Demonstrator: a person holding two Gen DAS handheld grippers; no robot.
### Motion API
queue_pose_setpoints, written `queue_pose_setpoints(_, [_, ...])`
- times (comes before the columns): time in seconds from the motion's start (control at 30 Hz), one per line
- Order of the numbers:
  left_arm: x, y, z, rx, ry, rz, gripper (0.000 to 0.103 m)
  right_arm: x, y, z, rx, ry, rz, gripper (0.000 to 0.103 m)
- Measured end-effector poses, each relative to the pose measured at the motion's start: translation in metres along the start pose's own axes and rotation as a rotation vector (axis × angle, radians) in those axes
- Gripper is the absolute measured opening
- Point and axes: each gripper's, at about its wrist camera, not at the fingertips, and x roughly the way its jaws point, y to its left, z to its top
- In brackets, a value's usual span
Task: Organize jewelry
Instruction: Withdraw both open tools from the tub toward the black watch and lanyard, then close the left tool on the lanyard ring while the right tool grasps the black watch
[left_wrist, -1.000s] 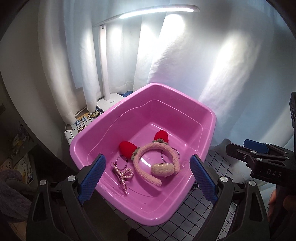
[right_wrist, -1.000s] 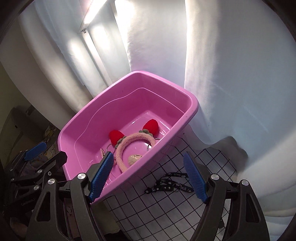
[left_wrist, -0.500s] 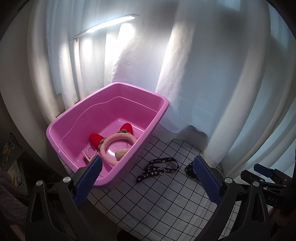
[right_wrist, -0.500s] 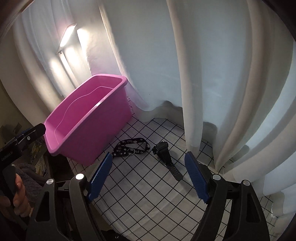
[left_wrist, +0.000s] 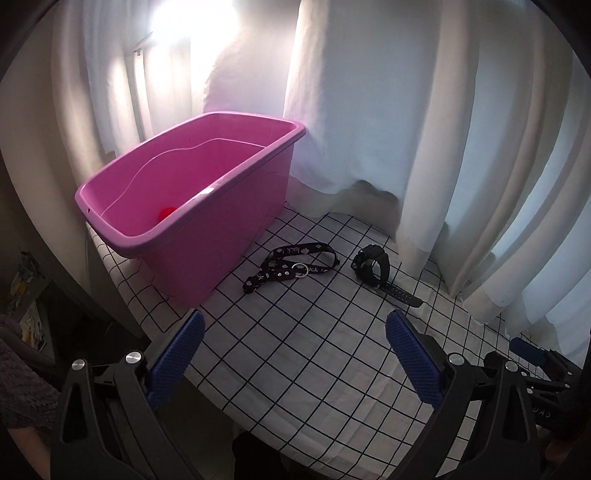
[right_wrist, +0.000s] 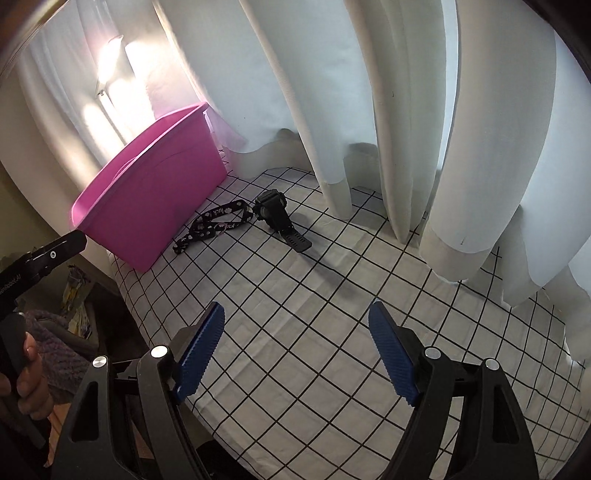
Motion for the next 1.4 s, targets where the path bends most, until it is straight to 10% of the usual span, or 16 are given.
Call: queue_pose_setpoints(1.4, [0.225,0.016,0.013,-0.003,0.129,0.074,0.097,0.201,0.010,0.073,-0.124,-0.037,-0.081,0.077])
